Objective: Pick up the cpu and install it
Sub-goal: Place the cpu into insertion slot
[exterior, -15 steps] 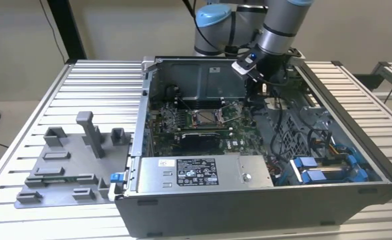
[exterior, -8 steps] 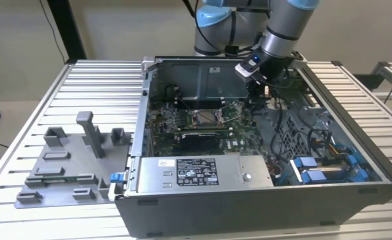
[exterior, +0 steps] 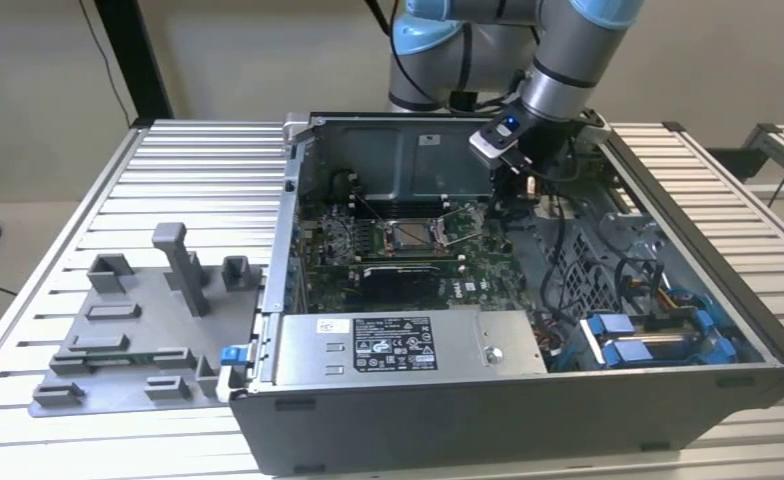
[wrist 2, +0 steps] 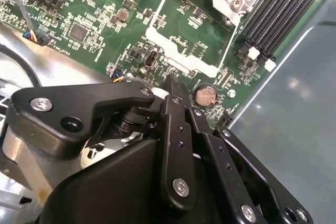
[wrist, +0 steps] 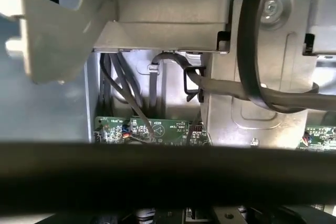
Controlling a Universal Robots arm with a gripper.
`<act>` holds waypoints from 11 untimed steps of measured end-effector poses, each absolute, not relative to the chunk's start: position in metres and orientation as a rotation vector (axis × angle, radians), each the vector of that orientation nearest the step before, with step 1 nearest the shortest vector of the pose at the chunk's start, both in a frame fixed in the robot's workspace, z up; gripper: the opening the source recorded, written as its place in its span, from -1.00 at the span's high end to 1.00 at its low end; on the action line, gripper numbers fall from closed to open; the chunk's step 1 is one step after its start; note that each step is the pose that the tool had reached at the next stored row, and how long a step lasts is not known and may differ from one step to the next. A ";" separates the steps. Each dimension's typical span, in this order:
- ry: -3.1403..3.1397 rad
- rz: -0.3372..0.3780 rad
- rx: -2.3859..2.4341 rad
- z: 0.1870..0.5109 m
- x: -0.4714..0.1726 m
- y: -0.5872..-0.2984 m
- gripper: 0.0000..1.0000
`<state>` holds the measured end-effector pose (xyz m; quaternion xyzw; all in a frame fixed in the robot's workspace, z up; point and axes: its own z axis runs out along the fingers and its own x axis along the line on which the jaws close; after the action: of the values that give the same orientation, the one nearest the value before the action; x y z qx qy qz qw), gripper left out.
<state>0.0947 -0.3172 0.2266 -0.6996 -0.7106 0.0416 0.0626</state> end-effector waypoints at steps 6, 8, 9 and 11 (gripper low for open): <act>-2.140 0.135 -2.105 0.220 0.095 -0.319 1.00; -2.134 0.139 -2.100 0.219 0.095 -0.320 1.00; -2.130 0.143 -2.096 0.219 0.095 -0.320 1.00; -2.123 0.151 -2.088 0.218 0.095 -0.321 1.00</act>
<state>0.0947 -0.3215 0.2185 -0.6981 -0.7097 0.0506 0.0799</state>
